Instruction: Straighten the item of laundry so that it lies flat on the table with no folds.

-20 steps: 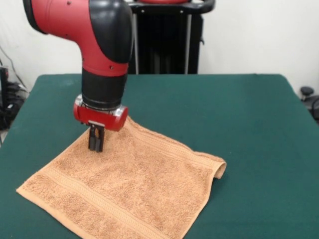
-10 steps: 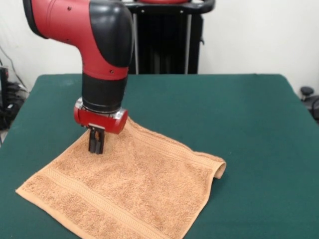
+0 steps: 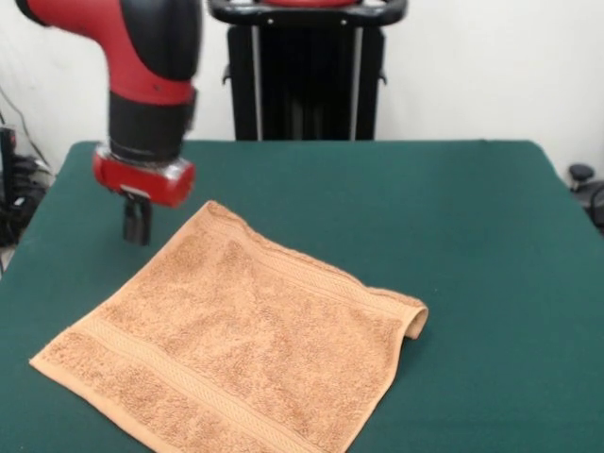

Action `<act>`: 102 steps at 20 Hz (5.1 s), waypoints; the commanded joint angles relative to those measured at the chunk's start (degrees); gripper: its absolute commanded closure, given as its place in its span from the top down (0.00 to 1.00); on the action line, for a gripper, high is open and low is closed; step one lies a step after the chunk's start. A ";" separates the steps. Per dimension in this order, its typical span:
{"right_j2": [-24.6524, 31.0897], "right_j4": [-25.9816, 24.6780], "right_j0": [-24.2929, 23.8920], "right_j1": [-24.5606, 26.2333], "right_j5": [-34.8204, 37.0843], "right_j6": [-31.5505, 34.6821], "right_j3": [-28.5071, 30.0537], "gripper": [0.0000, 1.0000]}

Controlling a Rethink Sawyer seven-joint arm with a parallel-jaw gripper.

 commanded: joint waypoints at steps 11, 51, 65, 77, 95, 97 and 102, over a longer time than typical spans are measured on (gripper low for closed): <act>4.77 -4.86 -0.51 -4.38 4.84 4.34 7.28 0.00; 11.85 -4.58 0.52 15.31 2.76 1.74 -11.37 0.00; 13.76 -10.37 -6.12 21.65 -2.01 -0.43 -12.45 0.00; 13.48 -15.78 -10.96 22.73 -4.35 0.51 -11.16 0.00; 9.12 -20.94 -12.70 19.62 -6.47 4.58 -8.39 0.00; 7.77 -20.87 -11.88 18.38 -6.37 5.80 -7.41 0.00; 5.39 -20.13 -11.04 15.47 -6.16 7.35 -4.27 0.00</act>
